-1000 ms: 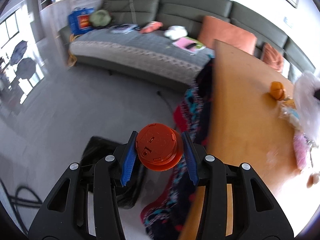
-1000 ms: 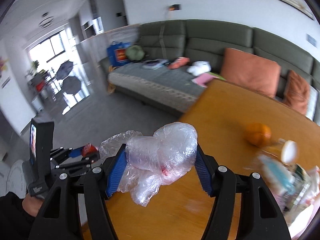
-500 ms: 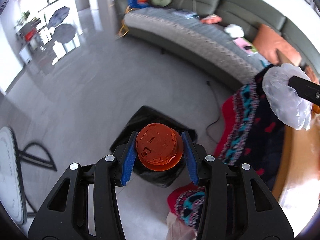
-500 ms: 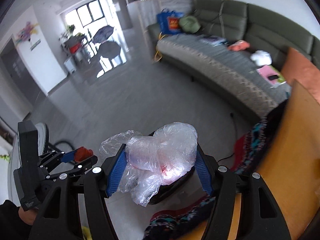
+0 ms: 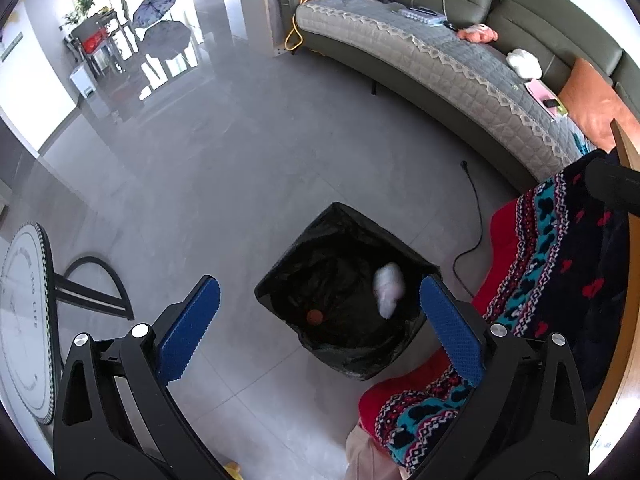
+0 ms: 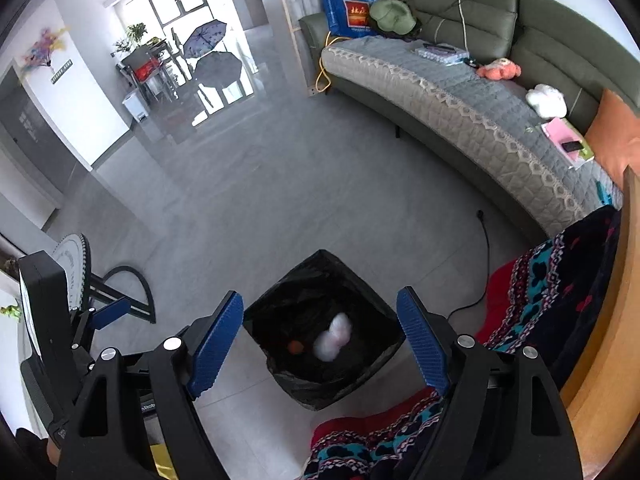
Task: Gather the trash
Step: 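Return both tools to the table while the right tool grasps the paper cup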
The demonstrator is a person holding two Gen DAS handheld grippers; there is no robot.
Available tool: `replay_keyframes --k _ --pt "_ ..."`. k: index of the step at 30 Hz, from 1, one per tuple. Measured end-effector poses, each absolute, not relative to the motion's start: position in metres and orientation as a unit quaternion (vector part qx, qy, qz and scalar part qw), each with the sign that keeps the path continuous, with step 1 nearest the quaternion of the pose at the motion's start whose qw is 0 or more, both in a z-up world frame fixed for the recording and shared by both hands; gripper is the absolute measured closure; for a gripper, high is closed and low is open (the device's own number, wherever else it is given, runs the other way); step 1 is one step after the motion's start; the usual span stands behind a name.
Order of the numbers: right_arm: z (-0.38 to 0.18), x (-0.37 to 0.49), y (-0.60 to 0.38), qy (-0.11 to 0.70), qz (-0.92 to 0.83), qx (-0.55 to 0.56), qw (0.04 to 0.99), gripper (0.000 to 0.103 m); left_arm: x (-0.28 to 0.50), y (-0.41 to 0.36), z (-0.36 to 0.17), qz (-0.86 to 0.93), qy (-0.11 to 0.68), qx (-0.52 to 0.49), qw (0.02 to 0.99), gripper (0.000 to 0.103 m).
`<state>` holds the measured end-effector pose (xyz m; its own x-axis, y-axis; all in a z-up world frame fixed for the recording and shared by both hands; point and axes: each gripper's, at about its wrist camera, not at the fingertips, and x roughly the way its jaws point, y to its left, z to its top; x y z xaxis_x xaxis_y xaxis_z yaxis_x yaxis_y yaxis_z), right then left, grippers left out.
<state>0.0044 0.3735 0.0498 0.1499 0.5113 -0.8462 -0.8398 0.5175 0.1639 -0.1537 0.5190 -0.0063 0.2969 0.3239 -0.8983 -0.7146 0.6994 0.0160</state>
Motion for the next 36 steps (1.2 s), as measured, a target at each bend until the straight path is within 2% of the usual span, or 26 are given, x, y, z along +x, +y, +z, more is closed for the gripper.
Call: replay_keyframes --k 14,36 --pt "0.087 0.024 0.296 0.456 0.423 -0.119 0.774 0.023 -0.127 0.468 0.019 0.267 0.473 -0.183 0.819 0.006" --pt "0.132 0.108 0.033 0.426 0.247 -0.028 0.870 0.023 0.015 0.257 0.070 0.086 0.458 -0.096 0.879 0.006"
